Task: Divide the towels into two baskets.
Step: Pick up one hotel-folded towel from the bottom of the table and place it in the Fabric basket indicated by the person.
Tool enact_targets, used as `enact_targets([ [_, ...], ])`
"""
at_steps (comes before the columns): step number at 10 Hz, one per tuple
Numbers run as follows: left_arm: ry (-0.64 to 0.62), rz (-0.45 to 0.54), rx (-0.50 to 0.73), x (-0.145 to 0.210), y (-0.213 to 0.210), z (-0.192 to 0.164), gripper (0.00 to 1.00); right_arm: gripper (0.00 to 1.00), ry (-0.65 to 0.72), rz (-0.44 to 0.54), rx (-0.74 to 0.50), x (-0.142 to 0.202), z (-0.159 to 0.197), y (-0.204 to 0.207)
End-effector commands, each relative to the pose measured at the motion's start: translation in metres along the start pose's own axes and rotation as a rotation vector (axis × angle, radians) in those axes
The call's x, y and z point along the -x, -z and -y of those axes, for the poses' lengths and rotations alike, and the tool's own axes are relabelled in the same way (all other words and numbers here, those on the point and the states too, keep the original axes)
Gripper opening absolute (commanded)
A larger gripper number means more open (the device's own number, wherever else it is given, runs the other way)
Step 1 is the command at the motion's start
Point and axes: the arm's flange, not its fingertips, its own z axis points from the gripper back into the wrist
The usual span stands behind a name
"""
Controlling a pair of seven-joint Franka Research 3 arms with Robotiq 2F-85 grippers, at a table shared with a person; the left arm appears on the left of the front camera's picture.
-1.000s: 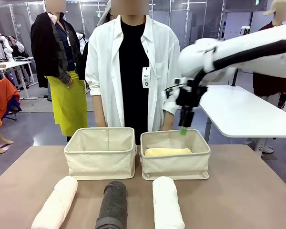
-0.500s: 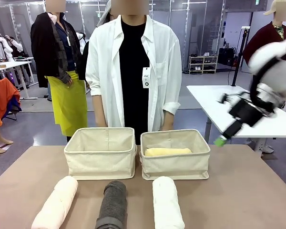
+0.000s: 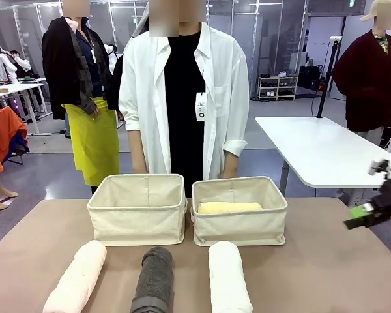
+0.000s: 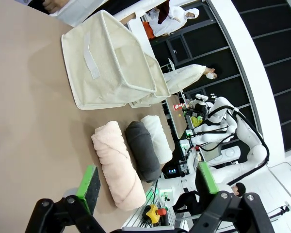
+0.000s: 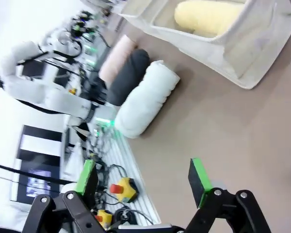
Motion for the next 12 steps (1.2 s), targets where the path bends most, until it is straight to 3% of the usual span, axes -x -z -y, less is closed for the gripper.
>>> enact_targets([
  [1,0.007,0.002,-0.001,0.001,-0.004,0.002,1.00,0.95,-0.002,0.019,-0.084,0.004,0.013,-0.040],
  [4,0.007,0.002,-0.001,0.001,-0.004,0.002,1.00,0.95,0.116,0.077,-0.137,0.061,0.032,-0.092],
  [7,0.007,0.002,-0.001,0.001,-0.004,0.002,1.00,0.95,0.079,0.023,-0.231,0.054,0.050,-0.084],
  [8,0.007,0.002,-0.001,0.001,-0.004,0.002,1.00,0.95,0.136,0.076,-0.165,0.072,0.038,-0.095],
  [12,0.007,0.002,-0.001,0.001,-0.004,0.002,1.00,0.95,0.136,0.076,-0.165,0.072,0.038,-0.095],
])
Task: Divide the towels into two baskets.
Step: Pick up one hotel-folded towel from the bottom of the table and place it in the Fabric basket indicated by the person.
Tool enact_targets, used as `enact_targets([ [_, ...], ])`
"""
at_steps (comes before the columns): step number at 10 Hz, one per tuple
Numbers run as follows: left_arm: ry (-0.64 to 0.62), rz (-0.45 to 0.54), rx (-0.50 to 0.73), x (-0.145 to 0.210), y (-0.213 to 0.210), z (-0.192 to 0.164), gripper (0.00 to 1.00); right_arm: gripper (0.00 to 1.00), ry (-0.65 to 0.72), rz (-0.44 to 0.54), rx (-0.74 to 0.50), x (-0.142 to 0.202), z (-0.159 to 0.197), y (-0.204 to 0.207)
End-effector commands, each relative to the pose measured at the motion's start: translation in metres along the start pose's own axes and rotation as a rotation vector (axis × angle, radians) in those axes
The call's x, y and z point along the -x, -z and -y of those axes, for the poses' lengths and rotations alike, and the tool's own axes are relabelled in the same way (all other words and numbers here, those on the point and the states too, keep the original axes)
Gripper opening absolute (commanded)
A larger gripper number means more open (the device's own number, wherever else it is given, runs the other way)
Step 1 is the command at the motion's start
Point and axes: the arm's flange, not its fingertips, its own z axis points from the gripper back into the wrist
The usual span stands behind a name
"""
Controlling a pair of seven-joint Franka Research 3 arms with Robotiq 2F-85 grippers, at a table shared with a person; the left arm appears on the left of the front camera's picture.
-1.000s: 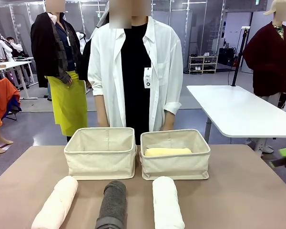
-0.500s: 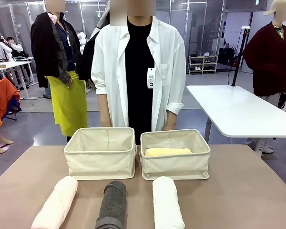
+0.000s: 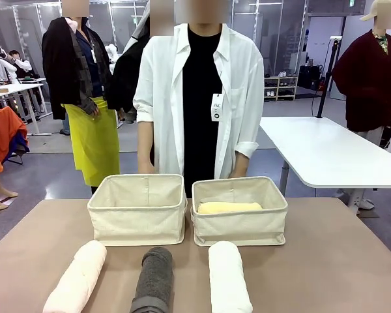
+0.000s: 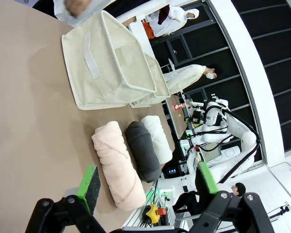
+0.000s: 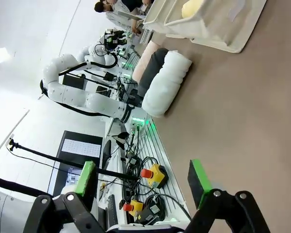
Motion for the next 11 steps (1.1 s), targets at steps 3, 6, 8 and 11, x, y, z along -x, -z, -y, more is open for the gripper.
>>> enact_targets([
  [3,0.007,0.002,-0.001,0.001,-0.003,0.002,1.00,0.95,0.005,0.004,0.014,0.002,-0.005,0.004],
  [6,0.007,0.002,-0.001,0.001,-0.003,0.002,1.00,0.95,0.005,0.004,0.014,0.002,-0.005,0.004],
  [8,0.093,-0.126,-0.017,-0.007,0.017,0.022,1.00,0.95,0.005,0.004,0.014,0.002,-0.005,0.004],
  [11,0.187,-0.443,-0.120,-0.026,0.070,0.072,1.00,0.95,0.005,0.004,0.014,0.002,-0.005,0.004],
])
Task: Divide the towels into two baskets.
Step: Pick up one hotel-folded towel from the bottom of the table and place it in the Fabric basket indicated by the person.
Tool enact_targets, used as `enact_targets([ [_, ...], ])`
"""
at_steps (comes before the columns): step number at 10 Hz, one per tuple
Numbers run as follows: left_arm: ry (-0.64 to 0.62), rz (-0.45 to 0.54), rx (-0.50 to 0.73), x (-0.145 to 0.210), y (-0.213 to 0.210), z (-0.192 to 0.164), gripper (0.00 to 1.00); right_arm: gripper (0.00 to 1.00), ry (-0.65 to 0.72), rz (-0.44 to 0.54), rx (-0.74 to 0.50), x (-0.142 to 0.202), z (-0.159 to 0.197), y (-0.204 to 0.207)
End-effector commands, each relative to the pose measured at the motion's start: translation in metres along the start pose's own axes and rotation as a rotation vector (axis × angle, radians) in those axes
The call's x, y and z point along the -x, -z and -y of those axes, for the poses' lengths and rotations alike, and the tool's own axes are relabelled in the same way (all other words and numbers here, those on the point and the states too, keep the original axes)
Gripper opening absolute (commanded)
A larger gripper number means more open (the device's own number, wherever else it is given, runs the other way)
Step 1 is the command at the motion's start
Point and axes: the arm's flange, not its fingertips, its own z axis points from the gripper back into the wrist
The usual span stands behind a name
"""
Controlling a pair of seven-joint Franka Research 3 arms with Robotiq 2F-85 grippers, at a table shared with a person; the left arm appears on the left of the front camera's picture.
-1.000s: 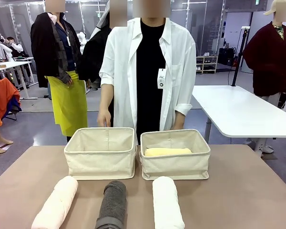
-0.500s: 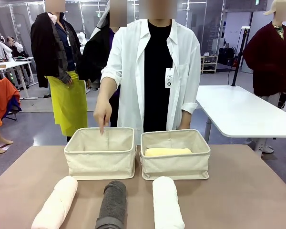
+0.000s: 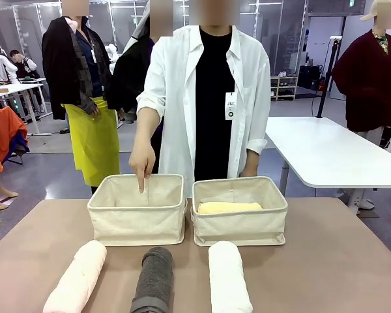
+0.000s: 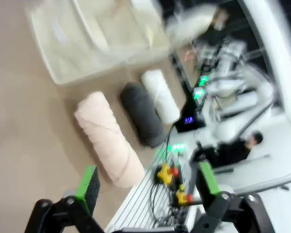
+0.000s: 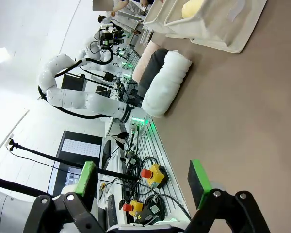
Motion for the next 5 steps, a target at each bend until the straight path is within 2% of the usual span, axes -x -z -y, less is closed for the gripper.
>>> enact_targets([
  [1,0.046,-0.220,-0.118,-0.020,0.019,0.029,1.00,0.95,0.007,0.005,0.014,0.002,-0.005,0.003],
  [3,0.064,-0.369,-0.227,-0.037,0.049,0.053,1.00,0.95,0.007,0.005,0.014,0.002,-0.005,0.003],
  [5,0.042,-0.374,-0.397,-0.038,0.091,0.078,1.00,0.95,0.007,0.005,0.014,0.002,-0.005,0.003],
])
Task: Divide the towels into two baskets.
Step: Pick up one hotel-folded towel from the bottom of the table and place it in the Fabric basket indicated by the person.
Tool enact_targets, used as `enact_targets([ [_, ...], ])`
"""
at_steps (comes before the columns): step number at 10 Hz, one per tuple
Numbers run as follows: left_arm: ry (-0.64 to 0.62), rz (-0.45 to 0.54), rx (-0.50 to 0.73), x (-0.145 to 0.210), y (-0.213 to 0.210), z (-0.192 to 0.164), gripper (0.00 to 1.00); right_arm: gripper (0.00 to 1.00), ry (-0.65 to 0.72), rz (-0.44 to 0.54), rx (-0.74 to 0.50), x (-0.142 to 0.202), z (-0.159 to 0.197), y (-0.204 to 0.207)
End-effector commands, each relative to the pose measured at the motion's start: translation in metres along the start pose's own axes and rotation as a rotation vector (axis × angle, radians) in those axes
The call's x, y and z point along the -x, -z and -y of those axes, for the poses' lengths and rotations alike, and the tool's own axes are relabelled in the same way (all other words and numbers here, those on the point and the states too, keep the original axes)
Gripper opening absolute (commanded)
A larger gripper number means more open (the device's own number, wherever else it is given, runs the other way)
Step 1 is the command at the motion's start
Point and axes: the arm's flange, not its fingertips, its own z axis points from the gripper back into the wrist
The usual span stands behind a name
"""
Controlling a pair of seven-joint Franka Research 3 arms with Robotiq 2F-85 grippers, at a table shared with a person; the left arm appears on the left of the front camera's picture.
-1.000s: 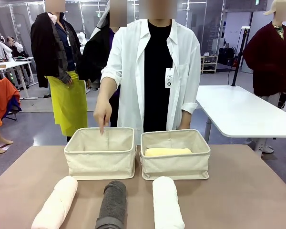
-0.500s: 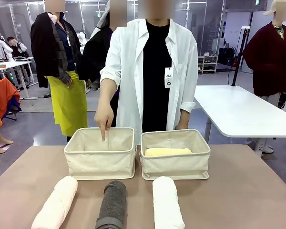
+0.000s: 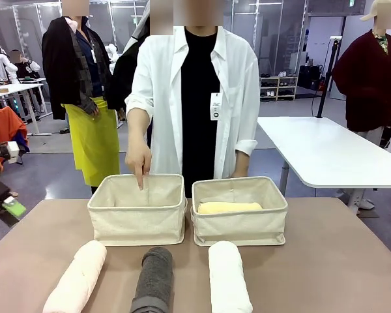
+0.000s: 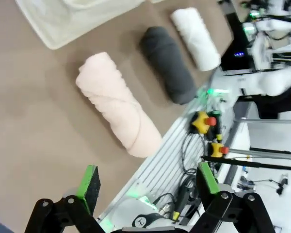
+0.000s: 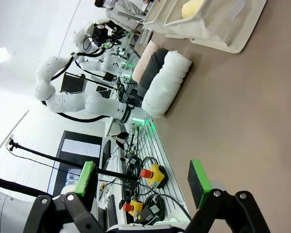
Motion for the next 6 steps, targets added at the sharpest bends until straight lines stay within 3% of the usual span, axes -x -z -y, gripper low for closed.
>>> enact_targets([
  [1,-0.085,-0.003,-0.160,0.004,0.035,0.026,1.00,0.95,0.007,0.005,0.014,0.002,-0.005,0.003],
  [6,-0.217,0.076,-0.355,-0.004,0.114,0.051,1.00,0.95,0.007,0.005,0.014,0.002,-0.005,0.003],
])
